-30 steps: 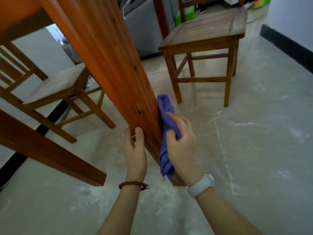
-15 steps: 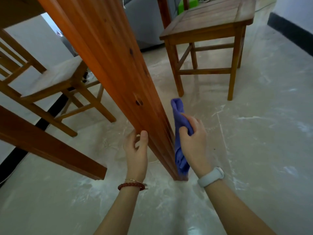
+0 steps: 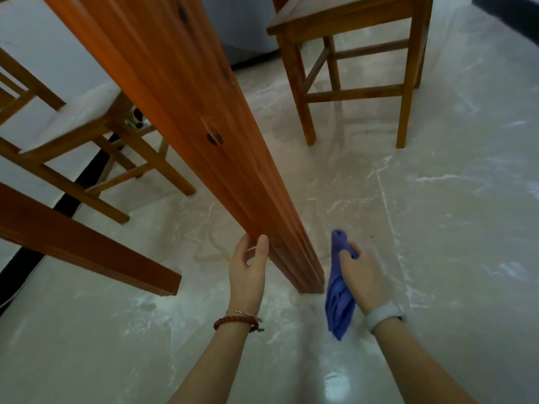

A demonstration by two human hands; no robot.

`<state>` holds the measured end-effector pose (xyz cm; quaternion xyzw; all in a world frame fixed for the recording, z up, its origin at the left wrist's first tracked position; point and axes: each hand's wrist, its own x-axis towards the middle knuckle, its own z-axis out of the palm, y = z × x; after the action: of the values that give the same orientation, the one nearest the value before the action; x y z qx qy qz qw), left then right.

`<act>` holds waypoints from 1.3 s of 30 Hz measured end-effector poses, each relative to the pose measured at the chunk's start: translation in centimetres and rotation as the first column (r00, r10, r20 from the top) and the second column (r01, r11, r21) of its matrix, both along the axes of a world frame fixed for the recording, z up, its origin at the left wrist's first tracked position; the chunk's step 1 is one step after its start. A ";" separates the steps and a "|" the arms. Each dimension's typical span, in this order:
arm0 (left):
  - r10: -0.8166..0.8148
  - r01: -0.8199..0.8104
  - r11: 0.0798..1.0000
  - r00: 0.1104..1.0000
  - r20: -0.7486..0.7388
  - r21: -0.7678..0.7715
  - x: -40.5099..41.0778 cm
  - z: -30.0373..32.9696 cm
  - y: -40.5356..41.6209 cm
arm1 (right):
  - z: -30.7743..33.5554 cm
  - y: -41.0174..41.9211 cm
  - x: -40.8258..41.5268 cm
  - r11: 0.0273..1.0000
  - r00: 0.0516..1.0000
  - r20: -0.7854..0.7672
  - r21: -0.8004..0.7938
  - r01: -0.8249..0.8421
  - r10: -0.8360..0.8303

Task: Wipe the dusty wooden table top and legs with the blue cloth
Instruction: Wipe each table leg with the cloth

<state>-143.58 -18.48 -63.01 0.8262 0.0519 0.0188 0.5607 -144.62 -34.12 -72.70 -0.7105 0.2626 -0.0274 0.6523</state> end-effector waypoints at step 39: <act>-0.192 -0.090 0.898 0.800 -0.568 -0.431 -4.1 0.3 5.0 | 9.9 6.0 -4.3 0.836 0.835 0.061 -0.093 -0.540 0.546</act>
<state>-147.68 -13.43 -62.67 0.6433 0.2058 -0.2697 0.6863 -148.95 -28.11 -62.81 -0.7768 0.0210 0.1193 0.6179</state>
